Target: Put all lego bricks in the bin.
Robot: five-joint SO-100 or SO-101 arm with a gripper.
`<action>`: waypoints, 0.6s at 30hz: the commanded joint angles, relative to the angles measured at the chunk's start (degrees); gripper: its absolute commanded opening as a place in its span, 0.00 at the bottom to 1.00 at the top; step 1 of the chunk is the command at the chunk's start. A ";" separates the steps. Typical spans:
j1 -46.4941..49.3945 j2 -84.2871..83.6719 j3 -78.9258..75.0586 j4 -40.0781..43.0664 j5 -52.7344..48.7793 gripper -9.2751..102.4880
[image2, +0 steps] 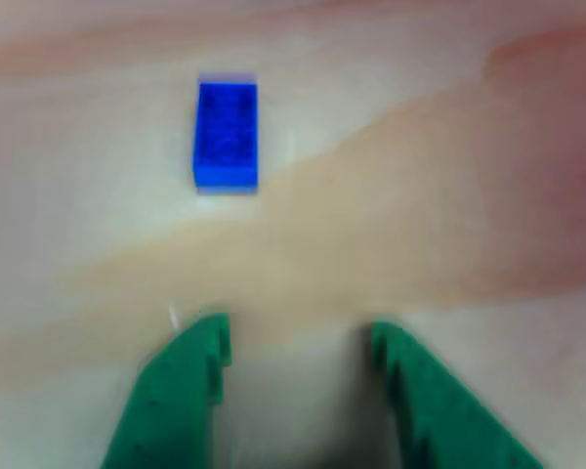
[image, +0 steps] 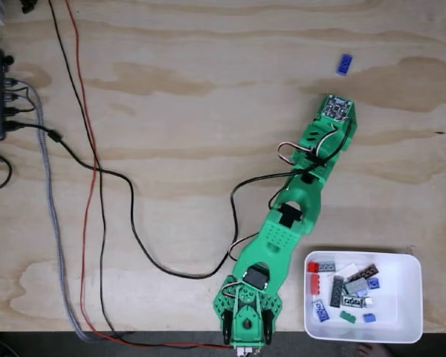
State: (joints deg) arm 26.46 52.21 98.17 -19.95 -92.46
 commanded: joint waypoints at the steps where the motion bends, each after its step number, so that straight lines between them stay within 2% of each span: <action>1: -0.26 -4.48 -12.22 1.14 -1.49 0.25; 10: -3.43 -15.82 -30.15 5.45 -2.11 0.25; 18: -4.31 -24.26 -45.53 13.10 -1.49 0.26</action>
State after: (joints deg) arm 22.50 28.83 59.85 -10.20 -93.78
